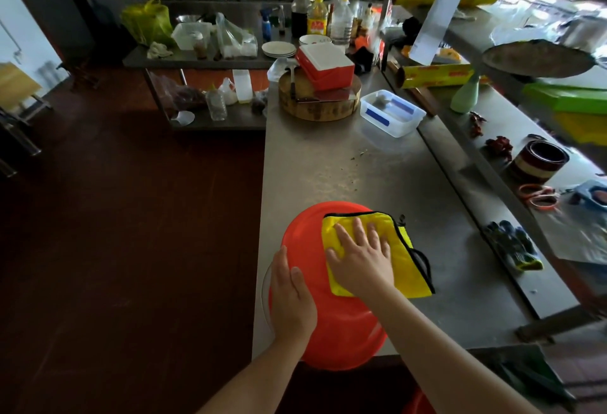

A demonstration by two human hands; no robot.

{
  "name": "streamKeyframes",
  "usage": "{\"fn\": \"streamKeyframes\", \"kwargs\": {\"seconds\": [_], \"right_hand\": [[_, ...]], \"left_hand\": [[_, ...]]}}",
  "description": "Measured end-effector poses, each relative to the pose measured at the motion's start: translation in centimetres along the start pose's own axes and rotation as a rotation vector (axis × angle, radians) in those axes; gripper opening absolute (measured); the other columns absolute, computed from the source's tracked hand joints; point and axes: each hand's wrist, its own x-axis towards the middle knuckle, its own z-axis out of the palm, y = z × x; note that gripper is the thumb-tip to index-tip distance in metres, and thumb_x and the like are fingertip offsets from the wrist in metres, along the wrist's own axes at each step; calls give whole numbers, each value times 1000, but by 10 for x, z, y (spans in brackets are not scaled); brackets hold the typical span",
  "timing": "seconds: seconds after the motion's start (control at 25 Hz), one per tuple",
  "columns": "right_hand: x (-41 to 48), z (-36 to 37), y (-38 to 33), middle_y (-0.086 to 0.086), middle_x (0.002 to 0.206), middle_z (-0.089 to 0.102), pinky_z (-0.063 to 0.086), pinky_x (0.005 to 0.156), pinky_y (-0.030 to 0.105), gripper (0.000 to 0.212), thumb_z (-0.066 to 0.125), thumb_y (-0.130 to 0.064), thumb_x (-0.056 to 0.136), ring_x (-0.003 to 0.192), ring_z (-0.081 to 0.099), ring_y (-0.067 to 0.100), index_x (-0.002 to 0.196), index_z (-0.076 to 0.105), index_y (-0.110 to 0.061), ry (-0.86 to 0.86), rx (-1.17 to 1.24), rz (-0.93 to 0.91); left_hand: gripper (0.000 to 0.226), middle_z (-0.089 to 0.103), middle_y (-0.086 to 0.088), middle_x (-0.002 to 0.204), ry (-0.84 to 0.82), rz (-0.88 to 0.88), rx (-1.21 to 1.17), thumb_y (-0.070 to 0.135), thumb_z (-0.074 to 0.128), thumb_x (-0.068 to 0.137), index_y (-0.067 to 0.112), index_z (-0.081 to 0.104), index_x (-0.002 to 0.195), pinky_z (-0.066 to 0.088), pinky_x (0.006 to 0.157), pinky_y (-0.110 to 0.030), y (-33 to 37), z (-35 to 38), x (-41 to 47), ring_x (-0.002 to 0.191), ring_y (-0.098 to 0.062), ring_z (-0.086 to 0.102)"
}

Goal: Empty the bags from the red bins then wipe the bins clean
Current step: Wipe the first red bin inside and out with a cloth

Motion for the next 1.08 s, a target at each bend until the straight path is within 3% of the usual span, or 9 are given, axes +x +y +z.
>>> {"fn": "streamKeyframes", "kwargs": {"seconds": [0.24, 0.4, 0.6, 0.76, 0.92, 1.08], "right_hand": [[-18, 9, -42, -4, 170, -3, -1, 125, 50, 60, 25, -61, 101, 155, -12, 27, 158, 15, -43, -60, -6, -219], [-13, 2, -5, -9, 170, -1, -1, 125, 51, 65, 23, -72, 95, 156, -6, 21, 156, 12, -50, -20, -71, -126], [-8, -12, 42, -5, 170, 0, -6, 123, 54, 69, 19, -76, 93, 156, -9, 22, 156, 11, -50, -8, -133, 30], [-20, -3, 12, -5, 170, -2, 0, 124, 49, 67, 26, -68, 96, 156, -7, 27, 158, 12, -46, -26, -50, -62], [-37, 10, -24, -5, 170, 1, 0, 125, 50, 60, 20, -64, 100, 156, -10, 28, 156, 18, -45, -50, -8, -214], [-37, 5, -10, -8, 170, 4, 0, 124, 52, 60, 23, -67, 98, 156, -6, 25, 155, 19, -48, -25, -62, -199]], "left_hand": [[48, 35, 10, 158, -22, 74, 2, 42, 28, 109, 40, 19, 156, 43, 111, -44, -19, 0, 5, 141, -6, 38], [56, 34, 10, 158, -14, 28, 31, 59, 13, 102, 41, 20, 154, 38, 115, -45, -12, -1, 4, 143, -9, 35], [57, 25, 11, 161, -48, 11, 53, 61, 9, 102, 43, 12, 156, 35, 116, -48, -11, 4, 1, 147, -10, 27], [58, 27, 8, 161, -34, 6, 34, 60, 10, 102, 40, 15, 156, 33, 118, -46, -9, 8, 2, 147, -11, 27], [50, 35, 4, 157, -29, 90, 31, 45, 23, 106, 36, 20, 156, 41, 111, -47, -23, 6, 6, 140, -15, 41], [56, 35, 6, 157, -24, 49, 64, 58, 12, 103, 39, 19, 155, 42, 110, -50, -18, 7, 5, 141, -16, 39]]}}
